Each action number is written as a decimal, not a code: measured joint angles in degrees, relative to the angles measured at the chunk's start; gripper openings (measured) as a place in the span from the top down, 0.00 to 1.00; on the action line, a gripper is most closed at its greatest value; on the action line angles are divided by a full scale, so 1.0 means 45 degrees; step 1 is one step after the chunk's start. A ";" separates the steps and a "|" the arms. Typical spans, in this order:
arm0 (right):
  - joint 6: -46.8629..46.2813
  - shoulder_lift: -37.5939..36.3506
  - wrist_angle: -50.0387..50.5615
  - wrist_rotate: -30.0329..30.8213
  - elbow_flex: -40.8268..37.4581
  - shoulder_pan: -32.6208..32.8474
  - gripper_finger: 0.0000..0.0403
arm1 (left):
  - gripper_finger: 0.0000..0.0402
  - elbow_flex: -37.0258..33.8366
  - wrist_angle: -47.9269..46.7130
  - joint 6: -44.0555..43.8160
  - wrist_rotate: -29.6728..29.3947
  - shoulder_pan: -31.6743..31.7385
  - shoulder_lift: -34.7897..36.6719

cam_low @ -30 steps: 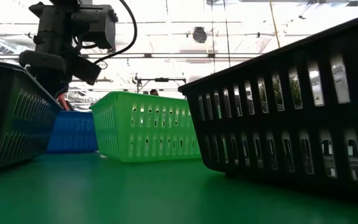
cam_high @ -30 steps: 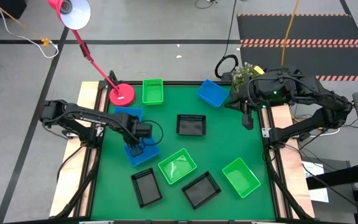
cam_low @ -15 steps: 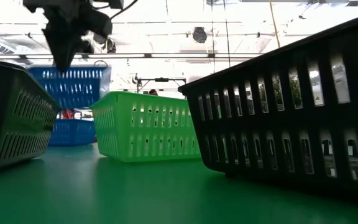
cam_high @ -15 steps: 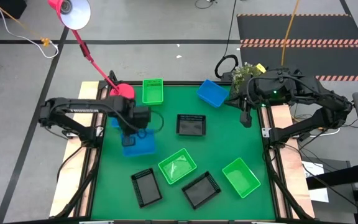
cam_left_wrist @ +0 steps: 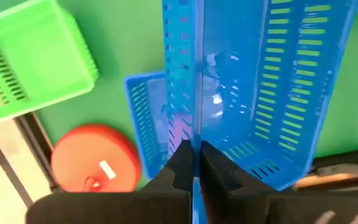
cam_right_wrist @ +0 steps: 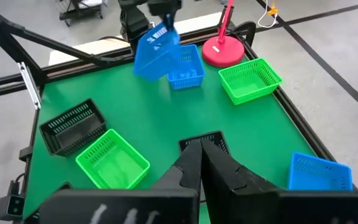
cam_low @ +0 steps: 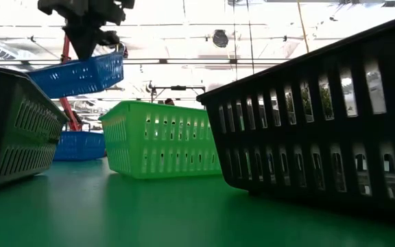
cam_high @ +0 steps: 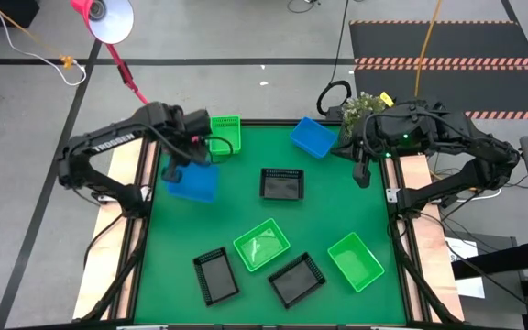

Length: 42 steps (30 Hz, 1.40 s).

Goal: Stack baskets by color
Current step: Stack the bottom blue bin on the middle left blue bin

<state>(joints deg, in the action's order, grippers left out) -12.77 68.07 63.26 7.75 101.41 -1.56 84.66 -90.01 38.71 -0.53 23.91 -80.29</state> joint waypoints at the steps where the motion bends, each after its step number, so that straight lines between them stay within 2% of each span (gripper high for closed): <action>1: -0.0009 0.0000 0.0000 0.0000 0.0000 0.0000 1.00 | 0.99 -0.0025 0.0005 0.0373 -0.0007 0.0379 0.0000; 10: 0.0084 0.0000 0.0000 0.0000 0.0000 0.0000 1.00 | 0.99 -0.0048 -0.0016 0.2830 0.0345 0.3978 -0.0106; 17: 0.0427 0.0000 -0.0005 0.0033 0.0000 0.0000 1.00 | 0.99 -0.0057 0.0024 0.4415 0.0688 0.5530 -0.1114; 22: 0.0422 0.0000 -0.0002 0.0335 0.0000 -0.0003 1.00 | 0.99 -0.0067 0.0019 0.4300 0.1108 0.5928 -0.2218; 30: 0.0350 0.0000 -0.0005 0.0340 0.0000 0.0000 1.00 | 0.99 -0.0072 0.0183 0.4242 0.0766 0.5849 -0.3243; 37: 0.0688 0.0000 -0.0005 0.0340 0.0000 0.0000 1.00 | 0.99 -0.0072 0.0139 0.3974 0.0732 0.5871 -0.3599; 42: 0.1159 0.0000 -0.0003 0.0340 0.0000 -0.0002 1.00 | 0.99 -0.0595 0.0123 0.4291 0.1234 0.5871 -0.3601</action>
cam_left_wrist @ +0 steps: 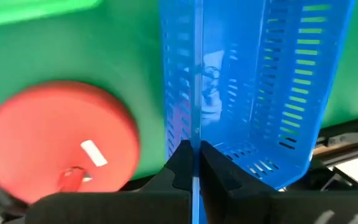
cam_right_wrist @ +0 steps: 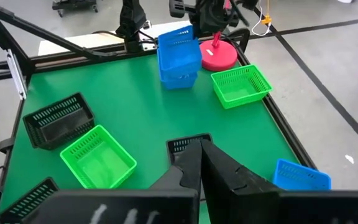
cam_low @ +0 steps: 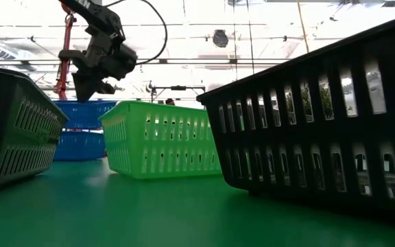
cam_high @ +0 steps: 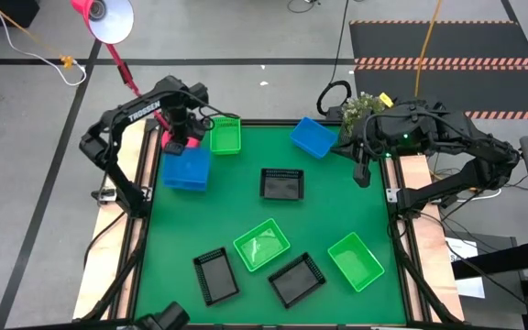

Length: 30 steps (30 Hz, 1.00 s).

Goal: Stack baskets by color
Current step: Stack the bottom blue bin on the middle left blue bin

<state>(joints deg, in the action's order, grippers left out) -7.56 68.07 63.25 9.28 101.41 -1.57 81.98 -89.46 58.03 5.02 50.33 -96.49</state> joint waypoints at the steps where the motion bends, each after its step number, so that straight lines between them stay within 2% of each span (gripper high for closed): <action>1: 0.0083 0.0000 -0.0002 0.0000 0.0000 0.0002 1.00 | 0.99 -0.0161 0.0000 0.0003 -0.0008 -0.0013 -0.0008; 14: 0.0603 0.0000 -0.0002 -0.0005 0.0000 0.0002 1.00 | 0.98 -0.1457 0.0862 0.0338 -0.0167 -0.0238 -0.0003; 30: 0.0833 -0.0005 -0.0002 -0.0005 0.0000 0.0002 1.00 | 0.96 -0.1900 0.2102 -0.1502 -0.0736 -0.0003 0.0001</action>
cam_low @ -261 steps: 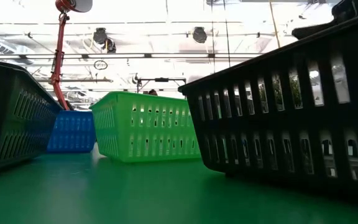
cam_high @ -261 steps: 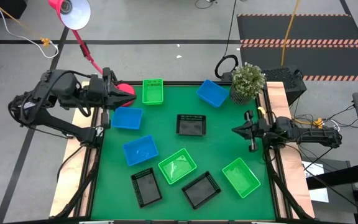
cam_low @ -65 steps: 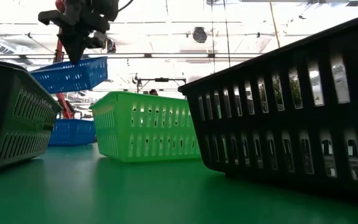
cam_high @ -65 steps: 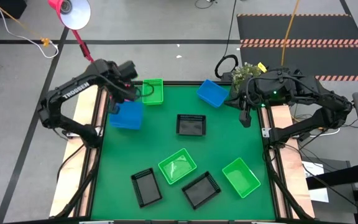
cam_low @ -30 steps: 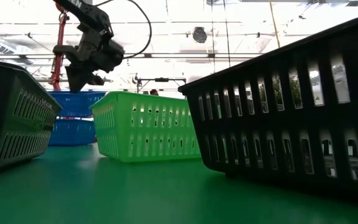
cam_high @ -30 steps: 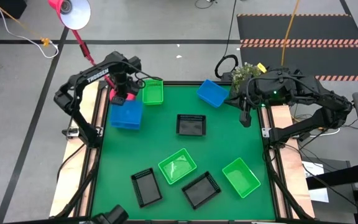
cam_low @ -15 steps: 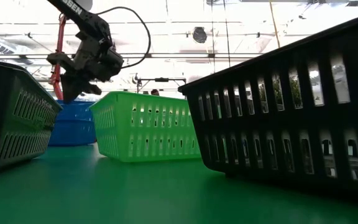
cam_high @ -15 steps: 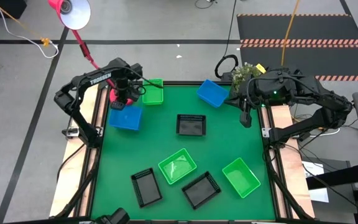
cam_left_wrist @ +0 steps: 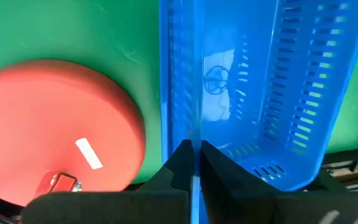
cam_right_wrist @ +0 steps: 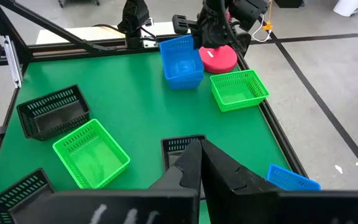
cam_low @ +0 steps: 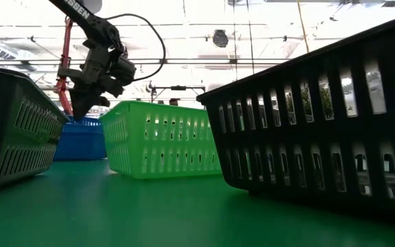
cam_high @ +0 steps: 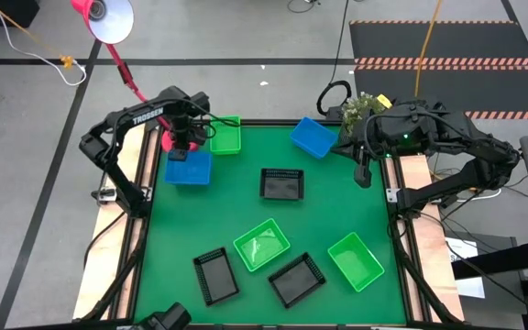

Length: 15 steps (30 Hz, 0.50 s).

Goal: Stack baskets by color
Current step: Stack the bottom blue bin on the middle left blue bin

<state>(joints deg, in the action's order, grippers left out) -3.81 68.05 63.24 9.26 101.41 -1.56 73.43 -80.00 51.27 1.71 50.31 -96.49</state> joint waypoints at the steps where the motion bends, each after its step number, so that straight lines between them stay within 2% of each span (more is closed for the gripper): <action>1: 0.0000 0.0000 0.0000 0.0000 0.0000 0.0000 1.00 | 0.96 0.0000 -0.0021 0.0005 0.0064 0.0003 0.0000; 9: 0.0000 -0.0005 0.0000 -0.0010 0.0000 0.0000 1.00 | 0.96 -0.0229 0.0083 -0.0536 0.0711 -0.0012 0.0005; 15: -0.0057 -0.0005 0.0000 -0.0063 0.0000 -0.0001 1.00 | 0.96 -0.0892 0.0059 -0.0864 0.0345 -0.0068 0.0005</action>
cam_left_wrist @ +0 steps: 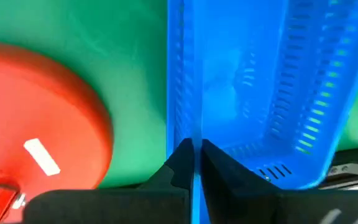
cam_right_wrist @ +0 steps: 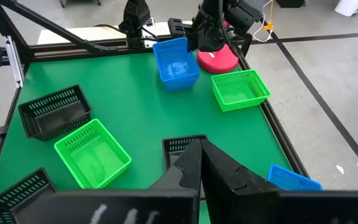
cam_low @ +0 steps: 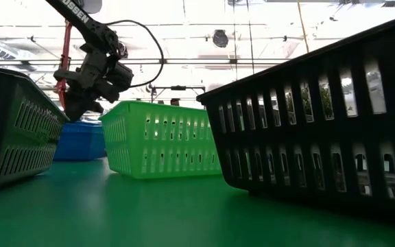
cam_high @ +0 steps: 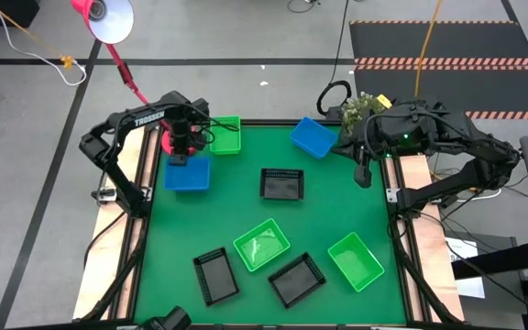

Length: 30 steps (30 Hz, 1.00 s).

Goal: Stack baskets by color
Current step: Stack the bottom blue bin on the middle left blue bin, then stack the bottom right green bin on the top green bin

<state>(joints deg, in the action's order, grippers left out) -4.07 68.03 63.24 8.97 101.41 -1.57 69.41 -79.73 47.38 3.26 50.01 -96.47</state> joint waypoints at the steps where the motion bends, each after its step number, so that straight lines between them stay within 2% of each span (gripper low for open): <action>1: -0.0064 0.0000 0.0000 0.0000 0.0000 0.0000 1.00 | 0.96 0.0002 0.0048 -0.0155 -0.0261 -0.0059 0.0000; 6: -0.0258 0.0000 0.0000 -0.0025 0.0000 -0.0001 1.00 | 0.93 0.0028 0.0101 -0.0413 -0.0786 -0.0250 0.0049; 11: -0.0274 0.0000 0.0000 -0.0044 0.0000 -0.0003 1.00 | 0.81 0.0036 0.0803 -0.0791 -0.0894 -0.0437 0.0068; 19: -0.0420 0.0000 -0.0005 -0.0047 0.0000 -0.0001 1.00 | 0.64 0.0038 0.0819 -0.1743 -0.2112 -0.0926 0.0236; 25: -0.1555 0.0000 0.0000 -0.0043 0.0000 -0.0004 1.00 | 0.62 0.0628 0.0740 -0.3474 -0.2267 -0.1547 0.1826; 30: -0.1934 0.0022 0.0002 -0.0029 0.0000 -0.0002 1.00 | 0.62 0.1411 0.0824 -0.6028 -0.2021 -0.2736 0.3600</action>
<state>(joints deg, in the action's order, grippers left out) -12.77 68.13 63.25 8.84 101.41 -1.57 75.76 -76.03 20.25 -5.83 37.69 -80.26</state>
